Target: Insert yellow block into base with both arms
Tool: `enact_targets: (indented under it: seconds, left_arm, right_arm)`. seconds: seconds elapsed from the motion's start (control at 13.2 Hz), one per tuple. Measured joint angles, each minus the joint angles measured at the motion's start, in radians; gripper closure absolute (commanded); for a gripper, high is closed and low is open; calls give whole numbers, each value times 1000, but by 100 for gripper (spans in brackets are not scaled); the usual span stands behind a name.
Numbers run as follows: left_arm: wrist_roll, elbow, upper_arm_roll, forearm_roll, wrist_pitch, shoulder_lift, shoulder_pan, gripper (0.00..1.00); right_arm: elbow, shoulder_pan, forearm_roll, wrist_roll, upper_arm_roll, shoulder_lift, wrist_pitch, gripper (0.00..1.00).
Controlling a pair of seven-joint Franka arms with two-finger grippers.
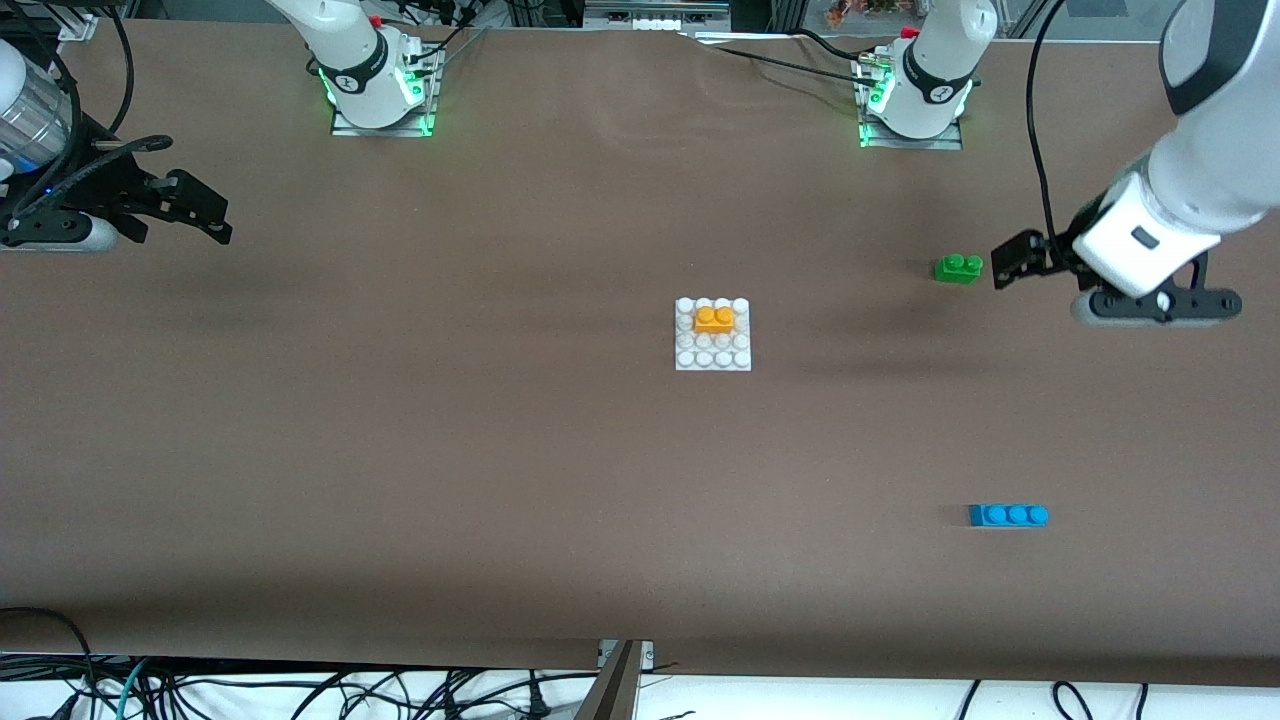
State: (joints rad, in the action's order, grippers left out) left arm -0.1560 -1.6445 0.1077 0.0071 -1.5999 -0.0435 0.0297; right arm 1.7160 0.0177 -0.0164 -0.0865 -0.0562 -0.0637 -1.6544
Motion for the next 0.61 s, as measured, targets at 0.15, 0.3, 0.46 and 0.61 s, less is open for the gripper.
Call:
enact_targets:
  seconds: [0.15,0.3,0.46,0.61]
  left_arm:
    - [4,-51,-9,-7,-6,53,0,0]
    - [5,-55,-10,-9,-2,63,1,0]
    - [6,-55,-10,-10,-1,61,1,0]
    - [6,-55,-10,-10,3,60,1,0]
  right_arm:
    - [0,0,0,0,0,0,0,0]
    - [0,0,0,0,0,0,0,0]
    - [0,0,0,0,0,0,0,1]
    - [0,0,0,0,0,0,0,0]
